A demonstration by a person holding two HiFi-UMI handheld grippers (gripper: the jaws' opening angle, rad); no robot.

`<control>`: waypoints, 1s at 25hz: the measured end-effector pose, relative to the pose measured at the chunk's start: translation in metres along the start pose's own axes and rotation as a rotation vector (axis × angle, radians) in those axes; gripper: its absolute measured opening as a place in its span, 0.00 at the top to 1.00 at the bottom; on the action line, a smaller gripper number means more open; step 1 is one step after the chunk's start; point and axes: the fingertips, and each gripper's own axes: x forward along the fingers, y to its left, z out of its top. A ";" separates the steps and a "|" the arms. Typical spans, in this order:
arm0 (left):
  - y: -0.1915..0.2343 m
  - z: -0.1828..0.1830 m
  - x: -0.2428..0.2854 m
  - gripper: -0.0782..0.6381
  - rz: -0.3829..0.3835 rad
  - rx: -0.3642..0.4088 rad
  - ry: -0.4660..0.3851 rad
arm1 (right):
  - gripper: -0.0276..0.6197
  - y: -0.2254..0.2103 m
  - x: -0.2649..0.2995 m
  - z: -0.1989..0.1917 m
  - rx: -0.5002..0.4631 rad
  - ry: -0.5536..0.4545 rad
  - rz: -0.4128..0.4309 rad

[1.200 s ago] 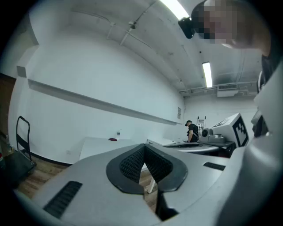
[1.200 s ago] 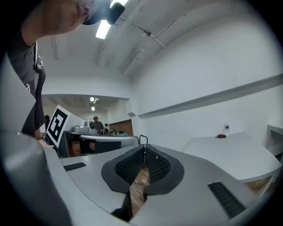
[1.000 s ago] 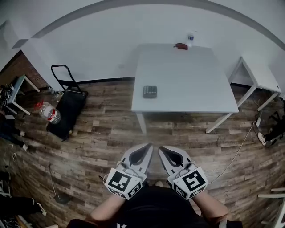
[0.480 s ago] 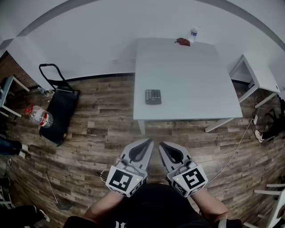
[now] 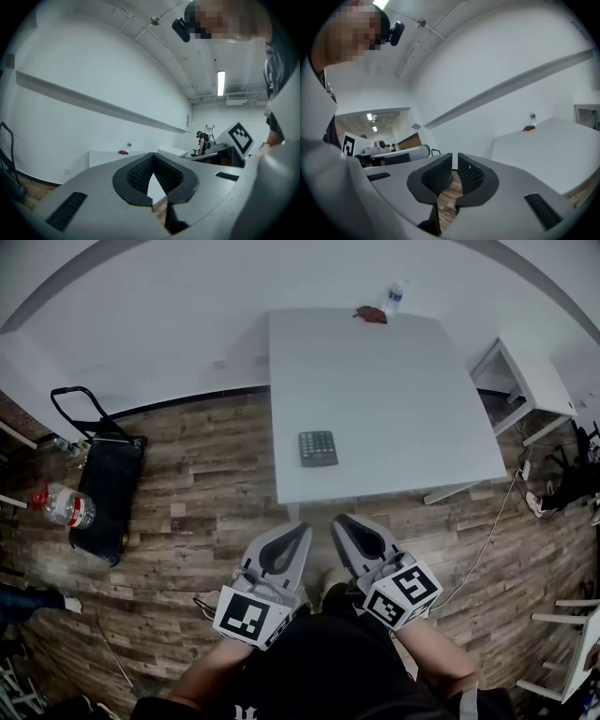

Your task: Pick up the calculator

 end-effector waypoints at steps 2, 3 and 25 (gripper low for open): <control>0.006 -0.003 0.006 0.88 0.002 -0.008 0.010 | 0.93 -0.020 0.008 -0.005 0.080 0.019 -0.009; 0.009 -0.004 0.009 0.88 0.004 -0.010 0.015 | 0.92 -0.032 0.013 -0.009 0.133 0.034 -0.011; 0.090 -0.044 0.138 0.88 0.132 -0.082 0.186 | 0.72 -0.281 0.121 -0.216 1.278 0.640 -0.039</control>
